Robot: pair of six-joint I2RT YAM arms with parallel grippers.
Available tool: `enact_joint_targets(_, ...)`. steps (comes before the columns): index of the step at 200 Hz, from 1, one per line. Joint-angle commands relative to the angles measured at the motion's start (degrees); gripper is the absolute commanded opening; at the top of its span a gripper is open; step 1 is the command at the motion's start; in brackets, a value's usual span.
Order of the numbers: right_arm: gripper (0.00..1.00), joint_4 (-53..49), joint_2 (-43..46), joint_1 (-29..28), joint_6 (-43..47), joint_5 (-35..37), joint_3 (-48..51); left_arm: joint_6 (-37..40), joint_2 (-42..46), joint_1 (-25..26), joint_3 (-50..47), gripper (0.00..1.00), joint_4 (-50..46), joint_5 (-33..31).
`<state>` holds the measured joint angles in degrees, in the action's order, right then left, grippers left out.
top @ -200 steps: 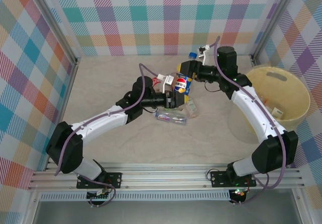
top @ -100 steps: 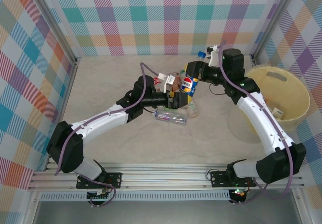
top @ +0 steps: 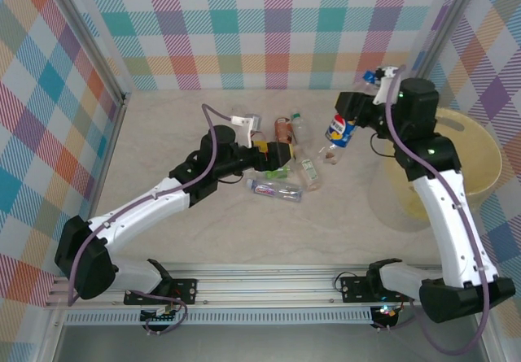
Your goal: Put the plastic bottles in the bin
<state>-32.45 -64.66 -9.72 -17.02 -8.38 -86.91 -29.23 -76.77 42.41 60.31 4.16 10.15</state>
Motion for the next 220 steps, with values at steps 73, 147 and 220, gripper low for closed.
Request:
enact_joint_targets(73, 0.46, -9.1, 1.9, 17.7, 8.8, 6.0, -12.0, -1.0, -3.3, 0.4, 0.1, 1.00, -6.0, -8.0)
enact_joint_targets(147, 0.46, -19.8, 0.7, 20.5, 18.3, 30.6, -16.4, -2.8, -4.7, 0.5, 1.9, 1.00, -12.0, -13.0)
enact_joint_targets(220, 0.47, -20.5, -4.0, 21.8, 26.8, 47.9, -14.7, -3.2, -6.5, 0.4, 3.5, 1.00, -14.6, -13.1)
